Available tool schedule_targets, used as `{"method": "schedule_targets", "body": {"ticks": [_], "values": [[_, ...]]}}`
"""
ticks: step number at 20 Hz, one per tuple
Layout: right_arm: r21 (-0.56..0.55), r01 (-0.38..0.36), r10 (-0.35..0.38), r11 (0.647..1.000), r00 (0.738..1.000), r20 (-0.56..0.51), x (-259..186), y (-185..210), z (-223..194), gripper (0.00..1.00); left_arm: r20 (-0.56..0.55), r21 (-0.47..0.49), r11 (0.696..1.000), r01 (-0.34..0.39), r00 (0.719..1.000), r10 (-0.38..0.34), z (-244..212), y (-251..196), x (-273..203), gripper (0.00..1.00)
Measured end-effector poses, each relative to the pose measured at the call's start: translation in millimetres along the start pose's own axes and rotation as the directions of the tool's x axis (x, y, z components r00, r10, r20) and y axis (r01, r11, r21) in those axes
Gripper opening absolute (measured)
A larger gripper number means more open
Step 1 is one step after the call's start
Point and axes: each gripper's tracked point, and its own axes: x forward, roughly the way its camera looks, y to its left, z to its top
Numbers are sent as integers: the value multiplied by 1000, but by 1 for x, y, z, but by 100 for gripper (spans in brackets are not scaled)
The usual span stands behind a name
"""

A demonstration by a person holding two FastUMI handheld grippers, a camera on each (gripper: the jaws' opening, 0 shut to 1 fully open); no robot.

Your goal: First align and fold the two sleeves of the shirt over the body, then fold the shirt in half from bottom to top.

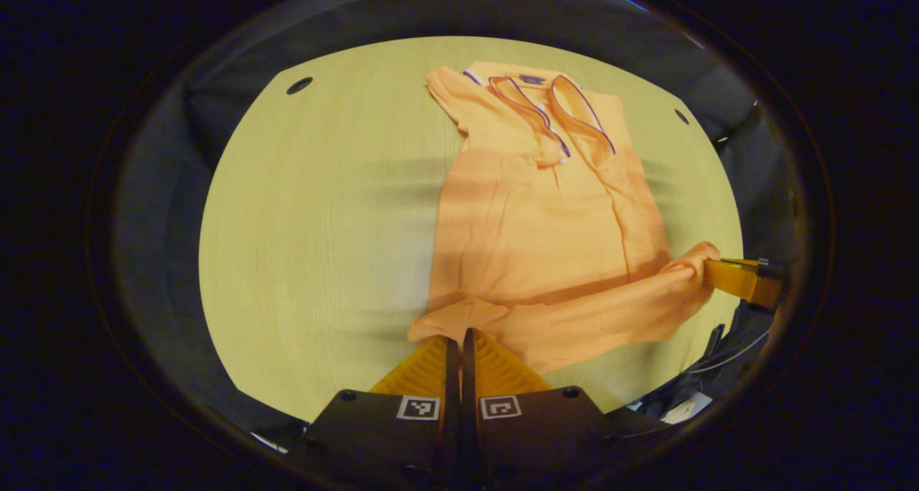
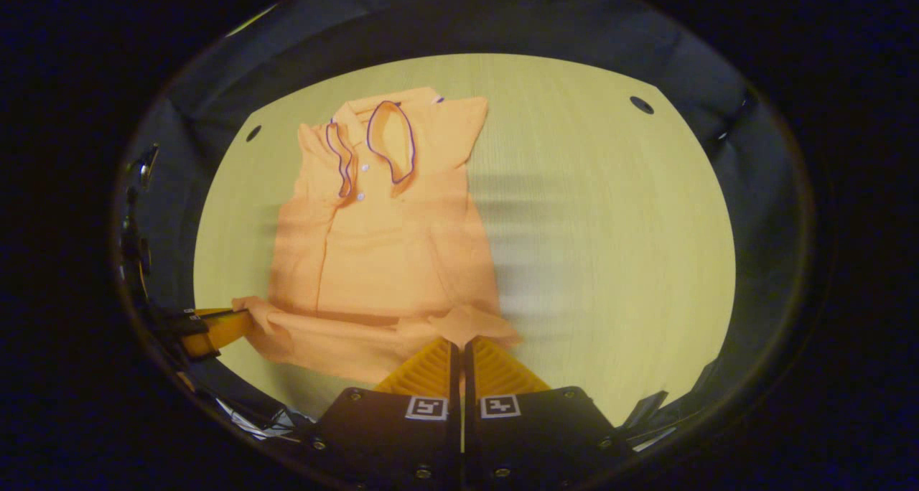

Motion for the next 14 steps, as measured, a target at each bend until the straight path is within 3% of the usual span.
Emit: {"method": "schedule_targets", "body": {"ticks": [7, 14], "values": [[-34, -3, 6, 999, 997, 82, -2, 1, 90, 3, 118, 44, 998, -42, 992, 36, 96, 9, -12, 6], [-43, 1, 5, 999, 989, 146, -4, -5, 170, 2, 188, 148, 984, -103, 979, 74, 179, 7, -1, 7]]}}
